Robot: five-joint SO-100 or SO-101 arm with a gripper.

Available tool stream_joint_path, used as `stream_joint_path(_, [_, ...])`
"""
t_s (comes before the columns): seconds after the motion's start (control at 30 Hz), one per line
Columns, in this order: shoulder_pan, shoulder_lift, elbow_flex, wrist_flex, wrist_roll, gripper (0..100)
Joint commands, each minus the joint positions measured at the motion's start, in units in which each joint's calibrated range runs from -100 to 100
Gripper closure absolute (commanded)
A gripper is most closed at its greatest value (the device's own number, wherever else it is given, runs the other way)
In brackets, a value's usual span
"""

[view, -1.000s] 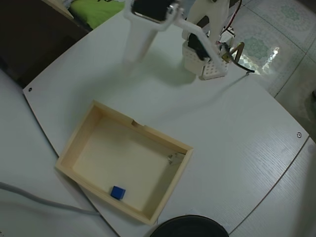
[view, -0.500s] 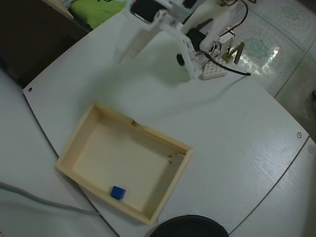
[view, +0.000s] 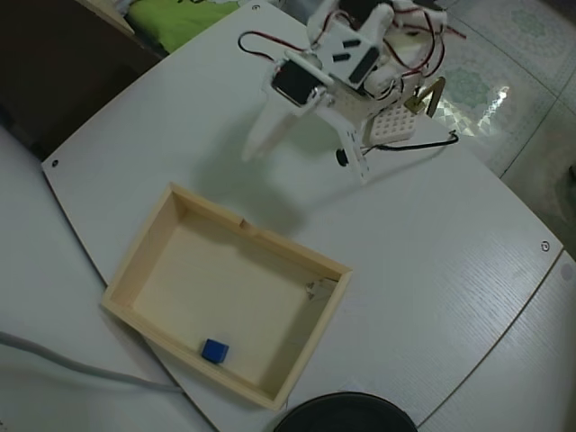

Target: Pick up the small blue cube and put it into the box

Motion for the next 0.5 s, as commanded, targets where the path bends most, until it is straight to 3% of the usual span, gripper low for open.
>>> stream_joint_path(0.0, [0.11,-5.33,3.62,-1.13,0.12,92])
stream_joint_path(0.13, [0.7,-4.83,7.15,-2.92,0.18,99])
stream_joint_path(0.47, [0.7,-4.83,16.38,-5.89,-0.29,99])
